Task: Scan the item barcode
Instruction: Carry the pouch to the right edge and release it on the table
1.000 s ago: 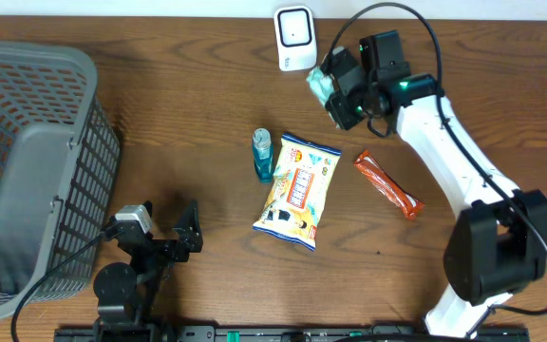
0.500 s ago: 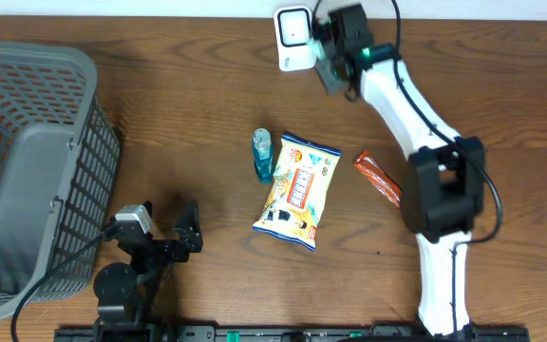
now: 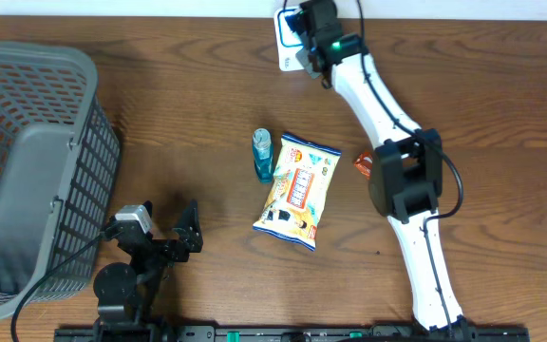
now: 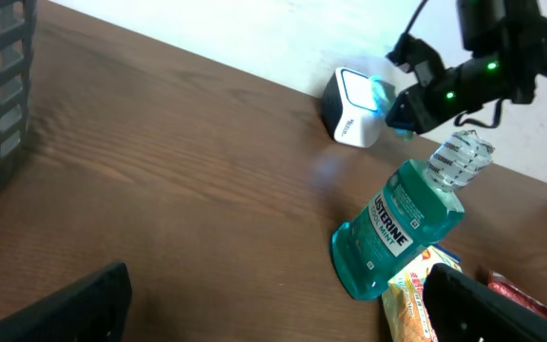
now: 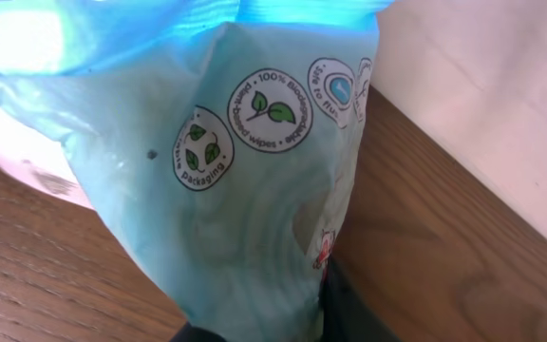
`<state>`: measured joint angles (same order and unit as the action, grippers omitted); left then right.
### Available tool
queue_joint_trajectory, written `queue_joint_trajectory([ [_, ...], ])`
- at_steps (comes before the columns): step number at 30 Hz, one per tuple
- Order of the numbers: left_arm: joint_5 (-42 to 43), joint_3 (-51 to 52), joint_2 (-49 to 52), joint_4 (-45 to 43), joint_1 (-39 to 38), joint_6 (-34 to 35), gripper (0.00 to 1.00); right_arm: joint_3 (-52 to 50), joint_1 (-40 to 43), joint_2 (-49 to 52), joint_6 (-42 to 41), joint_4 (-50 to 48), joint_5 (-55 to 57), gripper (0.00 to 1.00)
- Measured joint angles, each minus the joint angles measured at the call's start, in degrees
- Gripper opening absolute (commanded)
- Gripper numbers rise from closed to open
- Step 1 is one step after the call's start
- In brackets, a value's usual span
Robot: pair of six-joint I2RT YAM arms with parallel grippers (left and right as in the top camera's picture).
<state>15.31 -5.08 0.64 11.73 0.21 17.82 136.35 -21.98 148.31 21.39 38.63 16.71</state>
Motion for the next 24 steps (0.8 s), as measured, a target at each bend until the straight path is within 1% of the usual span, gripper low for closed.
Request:
queue_joint_trajectory([
  [3, 0.0, 0.0, 0.0, 0.0, 0.0, 0.0, 0.98, 0.6, -1.1, 0.1, 0.0, 1.2, 3.1, 0.01],
  [5, 0.0, 0.0, 0.0, 0.0, 0.0, 0.0, 0.98, 2.4, -1.6, 0.1, -0.4, 4.3, 5.6, 0.01],
  [8, 0.0, 0.0, 0.0, 0.0, 0.0, 0.0, 0.98, 6.4, -2.0, 0.1, -2.9, 13.2, 9.7, 0.01],
  [12, 0.0, 0.0, 0.0, 0.0, 0.0, 0.0, 0.98, 12.8, -1.1, 0.1, -9.3, 28.2, 13.7, 0.01],
  [14, 0.0, 0.0, 0.0, 0.0, 0.0, 0.0, 0.98, 14.7, 0.1, 0.0, -12.2, 33.2, 14.9, 0.01],
  [18, 0.0, 0.0, 0.0, 0.0, 0.0, 0.0, 0.98, 15.8, 5.5, 0.0, -16.5, 39.2, 17.6, 0.01],
  [24, 0.0, 0.0, 0.0, 0.0, 0.0, 0.0, 0.98, 15.7, 19.0, 0.1, -18.5, 37.9, 20.6, 0.01],
])
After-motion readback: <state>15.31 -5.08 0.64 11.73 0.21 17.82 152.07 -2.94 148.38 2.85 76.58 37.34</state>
